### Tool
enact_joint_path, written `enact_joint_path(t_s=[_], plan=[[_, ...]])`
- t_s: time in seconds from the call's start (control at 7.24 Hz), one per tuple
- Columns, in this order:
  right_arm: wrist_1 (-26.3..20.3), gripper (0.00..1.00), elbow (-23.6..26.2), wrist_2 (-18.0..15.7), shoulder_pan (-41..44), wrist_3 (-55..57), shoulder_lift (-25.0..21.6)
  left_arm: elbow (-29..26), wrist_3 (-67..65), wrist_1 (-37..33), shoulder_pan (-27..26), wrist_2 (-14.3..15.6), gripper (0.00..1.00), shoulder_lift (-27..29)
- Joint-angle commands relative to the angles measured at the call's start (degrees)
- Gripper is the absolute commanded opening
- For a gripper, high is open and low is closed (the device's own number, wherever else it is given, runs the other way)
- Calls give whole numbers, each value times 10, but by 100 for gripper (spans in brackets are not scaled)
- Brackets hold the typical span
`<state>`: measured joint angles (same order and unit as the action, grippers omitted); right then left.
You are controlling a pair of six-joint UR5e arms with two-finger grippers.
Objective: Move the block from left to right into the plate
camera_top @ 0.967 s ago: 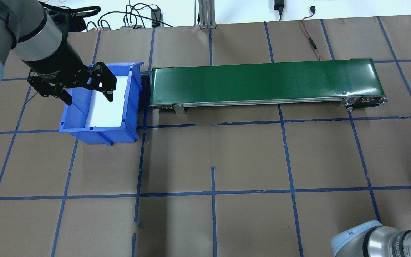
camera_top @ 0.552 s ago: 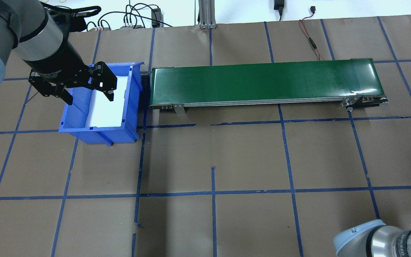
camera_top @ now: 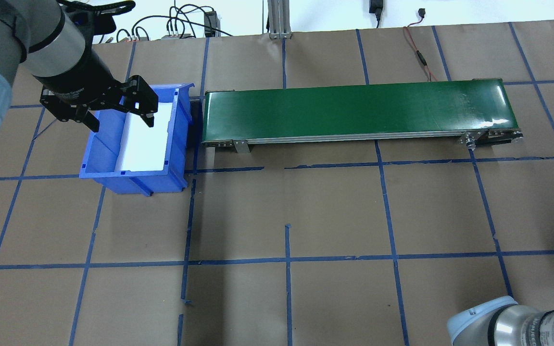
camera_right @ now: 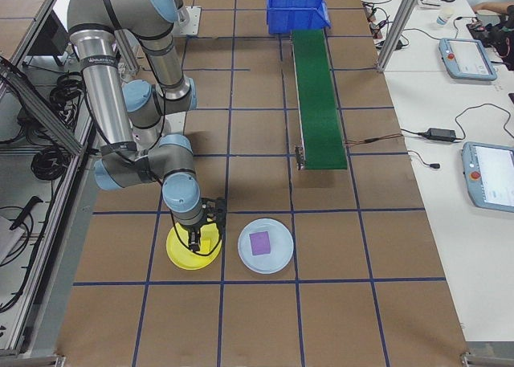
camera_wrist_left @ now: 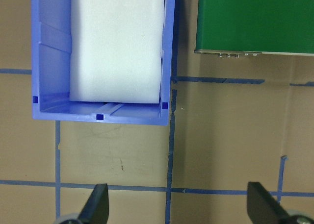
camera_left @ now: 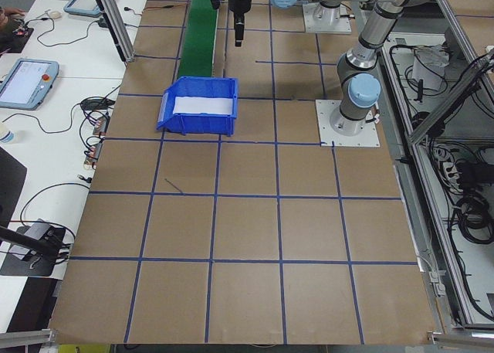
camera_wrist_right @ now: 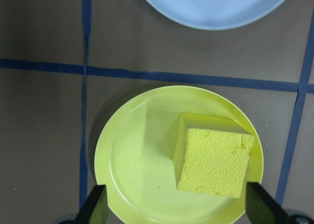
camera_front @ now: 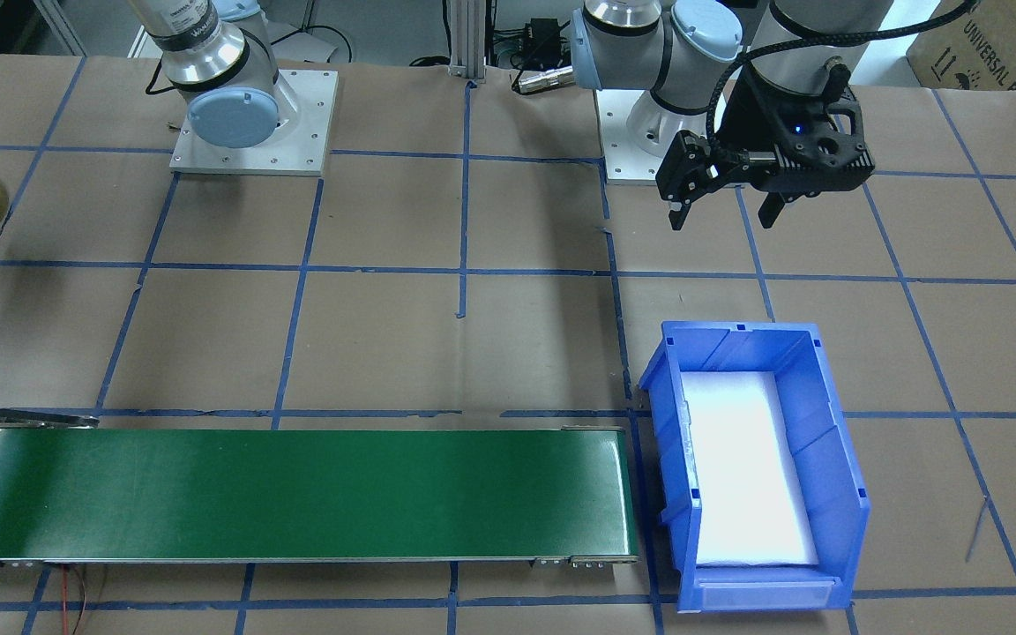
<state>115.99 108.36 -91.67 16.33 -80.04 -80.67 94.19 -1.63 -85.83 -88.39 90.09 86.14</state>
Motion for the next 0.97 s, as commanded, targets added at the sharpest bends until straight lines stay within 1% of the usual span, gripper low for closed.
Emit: enact_joint_path(t_s=[0.0, 0.14, 0.28, 0.41, 0.55, 0.69, 0.83], plan=[[-78, 100, -56, 2, 99, 6, -57, 4, 0, 2, -2, 0, 100, 0], [-106, 100, -101, 3, 151, 4, -62, 4, 2, -6, -3, 2, 100, -2], [-157, 100, -151, 4, 197, 11, -63, 4, 6, -18, -3, 2, 100, -4], [-206, 100, -188, 6, 249, 60, -65, 8, 9, -19, -3, 1, 100, -4], [-214, 100, -197, 6, 307, 102, -69, 22, 8, -16, -3, -3, 100, -4], [-229, 100, -192, 5, 360, 184, -76, 25, 8, -14, -3, -3, 100, -4], [-251, 100, -189, 5, 414, 292, -86, 26, 7, -13, -3, -3, 100, -4]])
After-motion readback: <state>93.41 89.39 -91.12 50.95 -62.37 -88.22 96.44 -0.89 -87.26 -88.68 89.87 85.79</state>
